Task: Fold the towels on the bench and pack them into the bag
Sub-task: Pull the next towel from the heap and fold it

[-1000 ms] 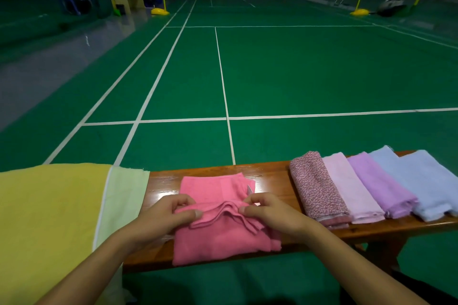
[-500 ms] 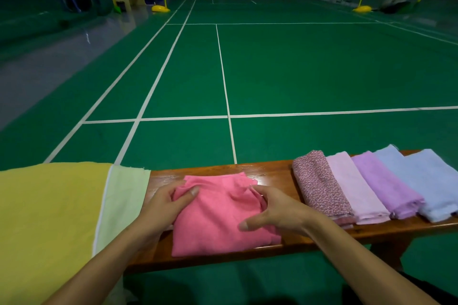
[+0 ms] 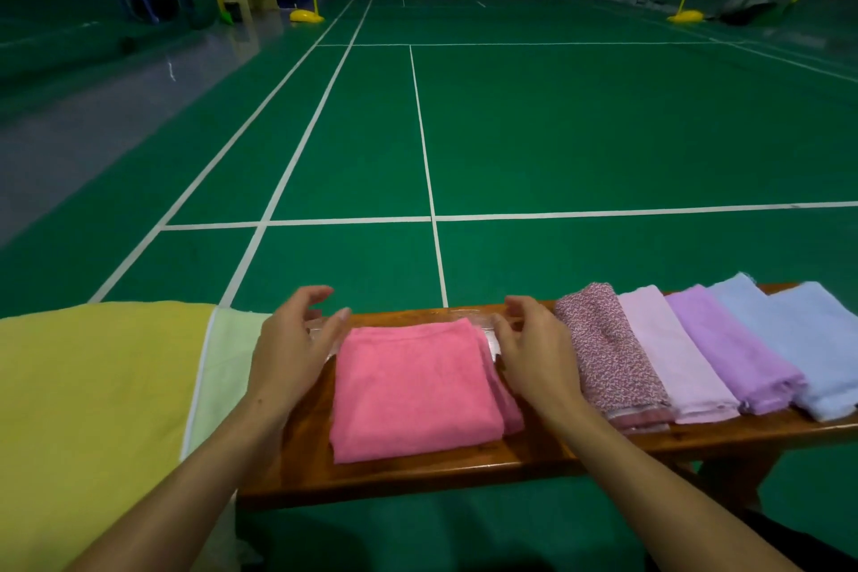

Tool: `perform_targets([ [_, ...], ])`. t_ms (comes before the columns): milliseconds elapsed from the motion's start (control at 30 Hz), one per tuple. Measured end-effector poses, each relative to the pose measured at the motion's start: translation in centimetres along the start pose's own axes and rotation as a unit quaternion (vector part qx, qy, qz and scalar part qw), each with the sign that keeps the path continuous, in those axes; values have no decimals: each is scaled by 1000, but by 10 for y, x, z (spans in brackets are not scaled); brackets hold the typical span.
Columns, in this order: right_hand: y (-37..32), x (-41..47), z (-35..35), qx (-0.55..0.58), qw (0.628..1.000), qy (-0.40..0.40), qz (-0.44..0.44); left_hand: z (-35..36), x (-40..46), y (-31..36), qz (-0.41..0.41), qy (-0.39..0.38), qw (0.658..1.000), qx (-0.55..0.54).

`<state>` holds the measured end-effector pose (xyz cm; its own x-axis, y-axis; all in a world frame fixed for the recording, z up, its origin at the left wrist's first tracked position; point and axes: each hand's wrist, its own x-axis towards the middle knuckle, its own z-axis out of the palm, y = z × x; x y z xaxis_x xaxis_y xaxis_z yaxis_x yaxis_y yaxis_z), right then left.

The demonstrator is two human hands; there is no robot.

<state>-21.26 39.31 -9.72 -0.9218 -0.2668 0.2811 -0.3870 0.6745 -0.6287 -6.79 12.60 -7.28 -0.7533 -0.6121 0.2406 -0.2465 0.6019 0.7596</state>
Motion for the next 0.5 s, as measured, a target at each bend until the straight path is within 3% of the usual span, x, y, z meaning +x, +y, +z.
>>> perform_targets([
  [67,-7,-9,2,-26,994,-14,-107,4,-15,4,81,-37,994,62],
  [167,-14,-23,18,-63,955,-132,-257,22,-38,5,170,-157,960,159],
  [233,-14,-30,26,-117,924,-195,-308,31,-45,-2,202,-203,930,229],
  [400,-7,-31,24,-208,899,-295,-249,35,-35,-20,213,-235,907,277],
  [500,1,-25,19,-236,903,-281,-222,32,-26,-25,207,-228,910,279],
])
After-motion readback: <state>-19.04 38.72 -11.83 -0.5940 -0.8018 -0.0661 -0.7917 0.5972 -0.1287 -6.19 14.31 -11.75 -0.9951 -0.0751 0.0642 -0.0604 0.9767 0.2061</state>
